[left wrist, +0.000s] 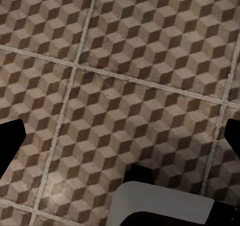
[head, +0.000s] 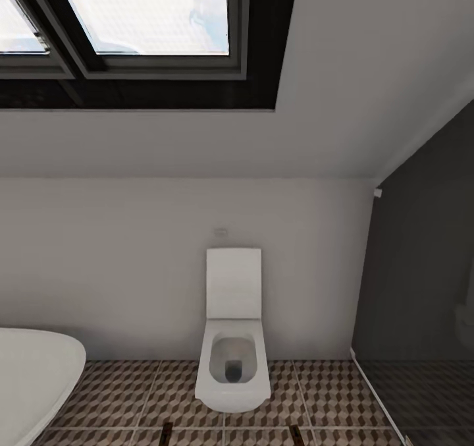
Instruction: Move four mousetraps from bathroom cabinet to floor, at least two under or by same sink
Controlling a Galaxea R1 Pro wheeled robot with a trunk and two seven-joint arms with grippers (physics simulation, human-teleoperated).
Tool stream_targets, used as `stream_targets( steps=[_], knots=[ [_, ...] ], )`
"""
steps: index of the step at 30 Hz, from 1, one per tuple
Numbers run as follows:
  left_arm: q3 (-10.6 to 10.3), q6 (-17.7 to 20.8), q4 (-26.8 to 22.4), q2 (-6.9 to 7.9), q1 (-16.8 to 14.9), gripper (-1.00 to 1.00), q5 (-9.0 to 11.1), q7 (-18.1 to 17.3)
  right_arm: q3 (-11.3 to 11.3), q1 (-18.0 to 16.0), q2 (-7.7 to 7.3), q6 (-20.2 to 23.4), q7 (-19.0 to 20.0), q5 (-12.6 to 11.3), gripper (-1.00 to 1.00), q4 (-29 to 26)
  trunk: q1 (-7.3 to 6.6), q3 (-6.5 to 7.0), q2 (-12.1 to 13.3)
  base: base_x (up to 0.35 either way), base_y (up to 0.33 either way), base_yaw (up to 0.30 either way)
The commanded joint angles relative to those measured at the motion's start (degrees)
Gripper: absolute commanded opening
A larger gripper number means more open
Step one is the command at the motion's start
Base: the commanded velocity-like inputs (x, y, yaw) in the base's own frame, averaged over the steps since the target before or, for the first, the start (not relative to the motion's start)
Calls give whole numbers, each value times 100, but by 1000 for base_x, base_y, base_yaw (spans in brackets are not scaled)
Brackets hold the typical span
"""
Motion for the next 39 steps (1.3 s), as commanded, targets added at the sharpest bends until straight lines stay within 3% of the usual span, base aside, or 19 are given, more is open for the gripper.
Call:
stream_targets(
  steps=[1, 4, 29, 39],
  knots=[
    [-35, -17, 2, -1, -4, 100, 38, 11, -44, -8, -1, -35, -11, 34, 100, 18, -22, 11, 36, 0, 0, 0],
    [-35, -20, 3, -2, -4, 100, 38, 11, -44, -8, -1, -32, -10, 34, 100, 18, -88, 64, 156, 0, 0, 0],
    [-60, -37, -34, -12, -7, 100, -56, 93, -57, -8, -18, 69, -75, 66, 100, 14, -88, 64, 156, 0, 0, 0],
    [-35, -41, -52, -26, -7, 100, -54, 93, -49, -8, 41, 69, -82, 101, 100, -8, -88, 64, 156, 0, 0, 0]
  ],
)
